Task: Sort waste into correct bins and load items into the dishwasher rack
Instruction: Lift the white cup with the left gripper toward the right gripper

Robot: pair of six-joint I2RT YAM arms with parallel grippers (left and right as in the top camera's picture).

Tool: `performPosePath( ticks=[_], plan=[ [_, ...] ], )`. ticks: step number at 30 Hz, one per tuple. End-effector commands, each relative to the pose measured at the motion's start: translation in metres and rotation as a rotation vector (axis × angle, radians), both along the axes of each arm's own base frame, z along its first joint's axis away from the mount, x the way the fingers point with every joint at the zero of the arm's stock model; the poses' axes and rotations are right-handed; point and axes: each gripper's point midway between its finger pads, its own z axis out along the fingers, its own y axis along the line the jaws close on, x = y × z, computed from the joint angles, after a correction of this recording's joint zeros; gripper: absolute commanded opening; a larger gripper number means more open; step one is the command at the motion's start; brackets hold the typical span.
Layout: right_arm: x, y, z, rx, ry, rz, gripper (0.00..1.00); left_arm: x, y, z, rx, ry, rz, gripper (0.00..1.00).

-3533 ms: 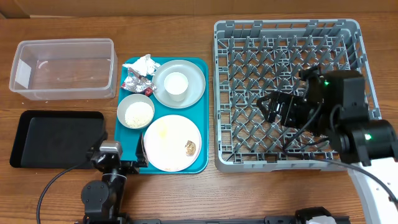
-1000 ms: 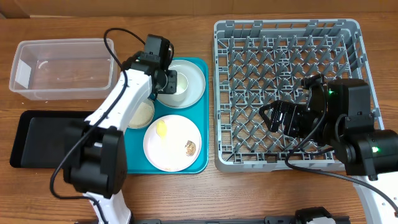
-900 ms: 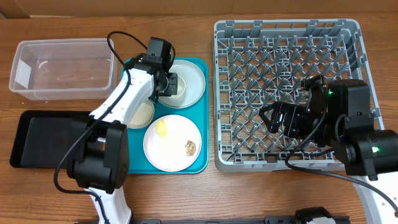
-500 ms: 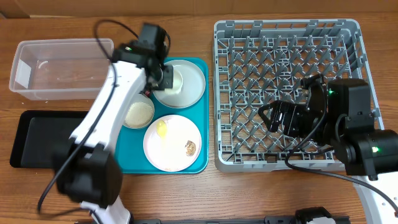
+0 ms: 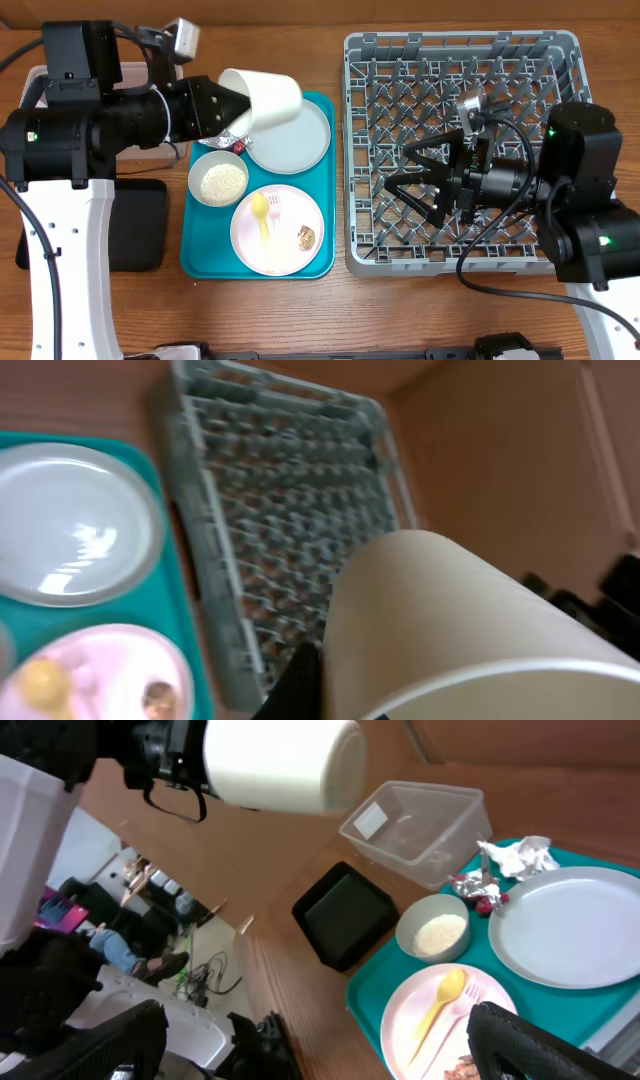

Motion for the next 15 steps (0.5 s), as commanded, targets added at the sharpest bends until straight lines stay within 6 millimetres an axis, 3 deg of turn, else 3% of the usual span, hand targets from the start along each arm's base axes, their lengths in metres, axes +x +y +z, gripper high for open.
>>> performPosePath(
  ticks=[1, 4, 7, 12, 15],
  plan=[
    [0.001, 0.003, 0.007, 0.016, -0.022, 0.034, 1.00, -0.032, -0.035, 0.027, -0.176, -0.012, -0.207, 0.04],
    [0.007, 0.005, 0.005, 0.024, -0.020, 0.049, 0.98, -0.047, -0.047, 0.030, -0.207, 0.001, -0.279, 0.04],
    [-0.001, 0.020, 0.014, 0.071, -0.062, 0.161, 0.90, -0.058, -0.054, 0.026, -0.197, 0.009, -0.323, 0.04],
    [-0.014, 0.050, 0.028, 0.099, -0.159, 0.277, 0.89, -0.069, -0.061, 0.022, -0.180, 0.010, -0.369, 0.04],
    [-0.020, 0.058, 0.038, 0.115, -0.234, 0.314, 0.89, -0.071, -0.062, 0.020, -0.175, 0.016, -0.376, 0.04]
  ],
)
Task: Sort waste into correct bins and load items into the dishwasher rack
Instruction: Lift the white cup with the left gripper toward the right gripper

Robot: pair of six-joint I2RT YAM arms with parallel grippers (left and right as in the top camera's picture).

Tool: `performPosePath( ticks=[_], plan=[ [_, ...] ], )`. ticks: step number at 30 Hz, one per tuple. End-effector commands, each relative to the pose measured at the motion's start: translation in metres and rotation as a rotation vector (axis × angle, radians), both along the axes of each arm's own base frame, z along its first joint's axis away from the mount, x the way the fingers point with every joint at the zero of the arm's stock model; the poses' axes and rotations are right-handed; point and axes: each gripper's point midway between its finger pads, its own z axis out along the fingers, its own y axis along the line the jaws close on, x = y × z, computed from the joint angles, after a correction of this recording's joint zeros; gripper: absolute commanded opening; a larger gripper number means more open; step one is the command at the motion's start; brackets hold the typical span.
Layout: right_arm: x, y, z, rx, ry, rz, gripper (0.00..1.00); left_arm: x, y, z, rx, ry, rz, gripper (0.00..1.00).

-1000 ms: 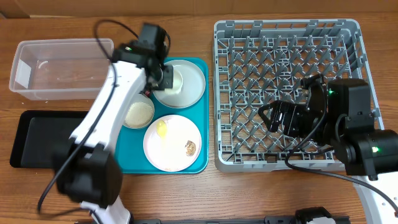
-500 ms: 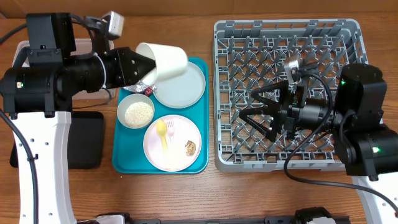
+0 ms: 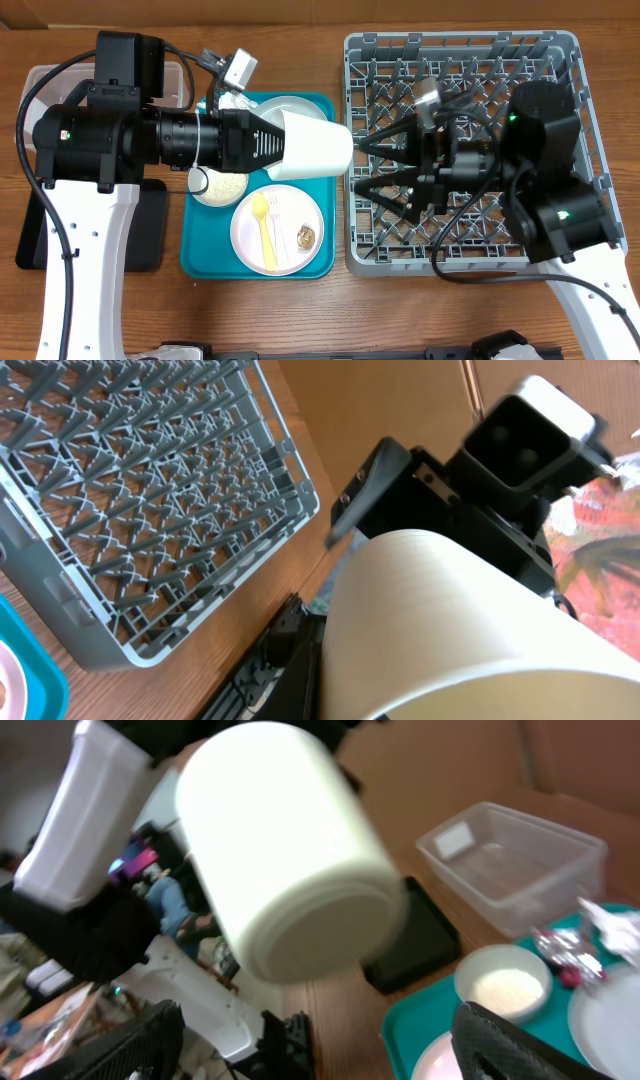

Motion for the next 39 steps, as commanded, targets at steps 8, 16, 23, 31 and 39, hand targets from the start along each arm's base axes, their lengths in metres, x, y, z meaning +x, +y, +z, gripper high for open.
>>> performPosePath(
  ticks=[8, 16, 23, 31, 39],
  plan=[
    [-0.021, 0.029, 0.027, 0.072, -0.172, 0.135, 0.90, -0.017, -0.015, 0.004, -0.016, -0.038, -0.088, 0.04],
    [-0.018, 0.035, 0.035, 0.099, -0.161, 0.140, 0.77, -0.024, -0.024, 0.001, 0.006, -0.047, -0.123, 0.04],
    [-0.003, 0.037, 0.033, 0.092, -0.167, 0.070, 0.95, -0.027, -0.024, -0.001, 0.015, -0.035, -0.127, 0.04],
    [0.017, 0.036, 0.020, 0.061, -0.115, 0.006, 0.93, -0.027, -0.017, -0.009, 0.083, -0.037, -0.090, 0.04],
    [0.026, 0.028, 0.016, 0.049, -0.090, -0.028, 0.93, -0.027, 0.002, -0.005, 0.140, -0.093, -0.003, 0.04]
  ],
)
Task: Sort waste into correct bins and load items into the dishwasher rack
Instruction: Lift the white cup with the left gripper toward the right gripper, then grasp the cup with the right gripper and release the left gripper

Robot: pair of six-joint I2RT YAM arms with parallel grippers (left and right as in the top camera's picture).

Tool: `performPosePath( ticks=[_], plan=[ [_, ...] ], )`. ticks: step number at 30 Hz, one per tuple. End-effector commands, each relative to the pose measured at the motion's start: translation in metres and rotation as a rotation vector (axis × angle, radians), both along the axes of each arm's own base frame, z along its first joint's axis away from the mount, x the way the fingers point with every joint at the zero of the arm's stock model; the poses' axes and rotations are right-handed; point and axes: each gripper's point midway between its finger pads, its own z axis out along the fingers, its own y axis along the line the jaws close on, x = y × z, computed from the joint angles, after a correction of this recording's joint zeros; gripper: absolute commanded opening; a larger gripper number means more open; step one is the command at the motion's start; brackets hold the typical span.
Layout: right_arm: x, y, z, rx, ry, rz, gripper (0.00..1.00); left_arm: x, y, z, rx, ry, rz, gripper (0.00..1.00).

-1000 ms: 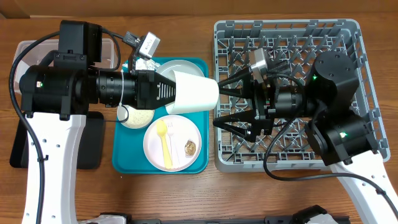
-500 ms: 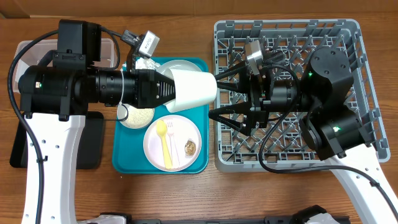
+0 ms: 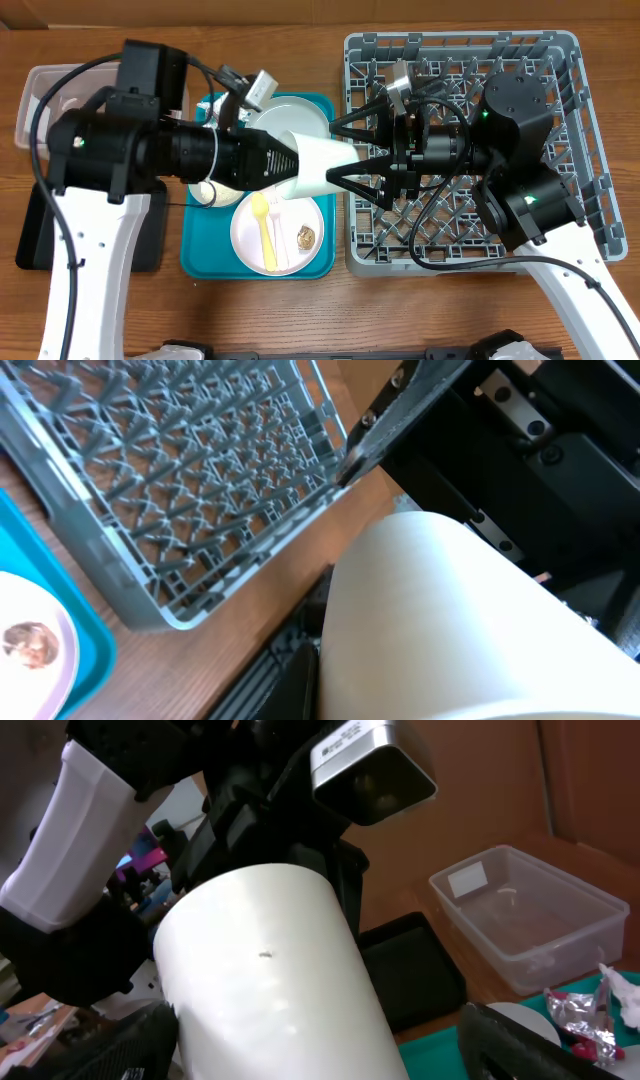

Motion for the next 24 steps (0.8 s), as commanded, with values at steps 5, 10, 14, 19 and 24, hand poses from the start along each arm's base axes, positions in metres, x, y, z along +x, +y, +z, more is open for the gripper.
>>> performPosePath(
  ticks=[5, 10, 14, 19, 24],
  plan=[
    [0.003, 0.000, 0.002, -0.010, 0.001, -0.022, 0.93, -0.008, 0.016, 0.019, -0.009, -0.101, 0.044, 0.04],
    [-0.024, 0.006, 0.009, 0.018, -0.083, 0.125, 0.93, -0.010, 0.014, 0.022, -0.029, -0.100, 0.033, 0.04],
    [-0.044, 0.003, 0.017, 0.051, -0.156, 0.248, 0.94, -0.020, 0.006, 0.037, -0.126, -0.094, -0.026, 0.04],
    [-0.058, 0.000, 0.020, 0.069, -0.180, 0.332, 0.97, -0.023, 0.005, 0.041, -0.143, -0.104, -0.038, 0.04],
    [-0.064, -0.002, 0.023, 0.079, -0.205, 0.365, 0.98, -0.021, 0.004, 0.042, -0.147, -0.122, -0.041, 0.04]
  ],
)
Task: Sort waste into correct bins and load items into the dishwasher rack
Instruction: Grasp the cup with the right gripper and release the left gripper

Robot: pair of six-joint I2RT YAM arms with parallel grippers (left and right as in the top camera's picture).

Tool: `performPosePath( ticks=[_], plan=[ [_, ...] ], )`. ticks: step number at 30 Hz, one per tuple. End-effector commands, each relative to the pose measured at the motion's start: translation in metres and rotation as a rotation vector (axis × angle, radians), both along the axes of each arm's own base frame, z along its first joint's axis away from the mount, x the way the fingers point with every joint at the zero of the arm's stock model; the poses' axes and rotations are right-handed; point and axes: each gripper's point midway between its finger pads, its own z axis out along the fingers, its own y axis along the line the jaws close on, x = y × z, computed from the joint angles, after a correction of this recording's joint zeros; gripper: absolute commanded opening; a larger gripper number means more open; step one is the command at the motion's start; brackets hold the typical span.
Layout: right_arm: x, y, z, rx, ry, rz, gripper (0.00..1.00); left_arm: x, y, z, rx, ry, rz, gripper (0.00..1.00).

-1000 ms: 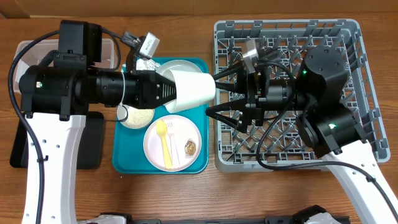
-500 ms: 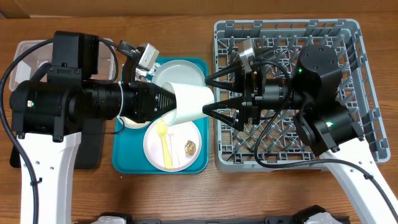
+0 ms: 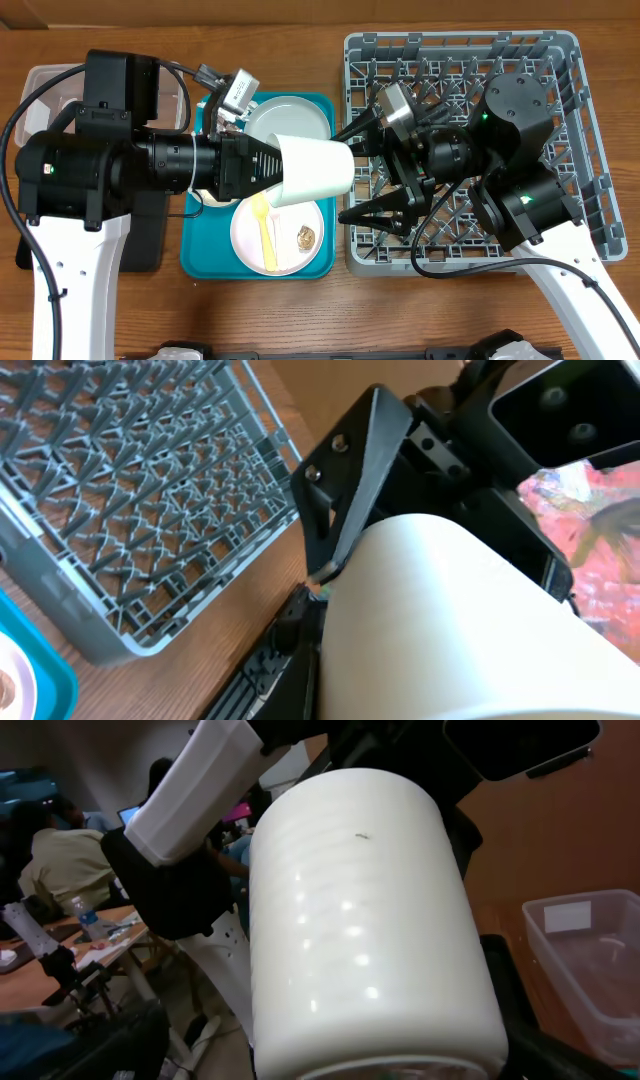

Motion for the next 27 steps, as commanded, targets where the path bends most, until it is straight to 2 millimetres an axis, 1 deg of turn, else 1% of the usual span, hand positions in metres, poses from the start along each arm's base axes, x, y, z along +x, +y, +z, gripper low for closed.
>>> performPosePath(
  ticks=[1, 2, 4, 7, 9, 10, 11, 13, 15, 19, 20, 21, 22, 23, 24, 26, 27],
  plan=[
    [-0.015, -0.003, 0.009, 0.017, -0.041, 0.075, 0.97, -0.006, -0.001, 0.009, -0.024, -0.049, -0.020, 0.04],
    [-0.015, -0.003, 0.010, 0.020, -0.048, 0.075, 0.97, -0.006, -0.001, 0.009, -0.024, -0.048, -0.021, 0.04],
    [-0.013, -0.003, 0.011, 0.025, -0.060, 0.066, 0.92, -0.007, -0.003, 0.010, -0.025, -0.050, -0.028, 0.04],
    [-0.006, -0.001, 0.011, 0.022, -0.049, 0.024, 0.81, -0.011, -0.008, 0.009, -0.021, -0.054, -0.049, 0.04],
    [-0.004, 0.000, 0.014, 0.024, -0.041, 0.011, 0.73, -0.007, -0.006, 0.004, 0.014, -0.057, -0.028, 0.04],
    [-0.004, 0.000, 0.016, 0.028, -0.044, 0.012, 0.72, -0.006, -0.006, 0.003, 0.020, -0.056, -0.023, 0.04],
    [-0.005, 0.000, 0.019, 0.034, -0.048, 0.013, 0.72, -0.006, -0.006, 0.003, 0.020, -0.056, -0.023, 0.04],
    [-0.011, -0.002, 0.022, 0.045, -0.081, 0.046, 0.68, -0.006, -0.006, 0.003, 0.020, -0.056, -0.023, 0.04],
    [-0.017, -0.003, 0.024, 0.052, -0.108, 0.079, 0.67, -0.006, -0.006, 0.003, 0.020, -0.056, -0.023, 0.04],
    [-0.021, -0.005, 0.024, 0.053, -0.118, 0.105, 0.54, -0.005, -0.006, 0.003, 0.020, -0.060, -0.023, 0.06],
    [-0.022, -0.005, 0.024, 0.052, -0.118, 0.113, 0.54, -0.005, -0.006, 0.003, 0.019, -0.063, -0.023, 0.09],
    [-0.022, -0.006, 0.024, 0.052, -0.118, 0.115, 0.52, -0.004, -0.006, 0.004, 0.018, -0.061, -0.021, 0.16],
    [-0.022, -0.005, 0.023, 0.052, -0.118, 0.114, 0.49, -0.004, -0.006, 0.004, 0.016, -0.055, -0.017, 0.33],
    [-0.022, -0.005, 0.023, 0.052, -0.118, 0.114, 0.48, -0.004, -0.006, 0.004, 0.015, -0.053, -0.015, 0.39],
    [-0.022, -0.005, 0.024, 0.051, -0.117, 0.113, 0.47, -0.004, -0.006, 0.004, 0.015, -0.055, -0.015, 0.43],
    [-0.017, -0.004, 0.025, 0.043, -0.072, 0.079, 0.47, -0.004, -0.006, 0.004, 0.014, -0.050, -0.013, 0.46],
    [-0.012, -0.002, 0.025, 0.040, -0.047, 0.053, 0.44, -0.004, -0.006, 0.004, 0.014, -0.049, -0.013, 0.47]
  ],
)
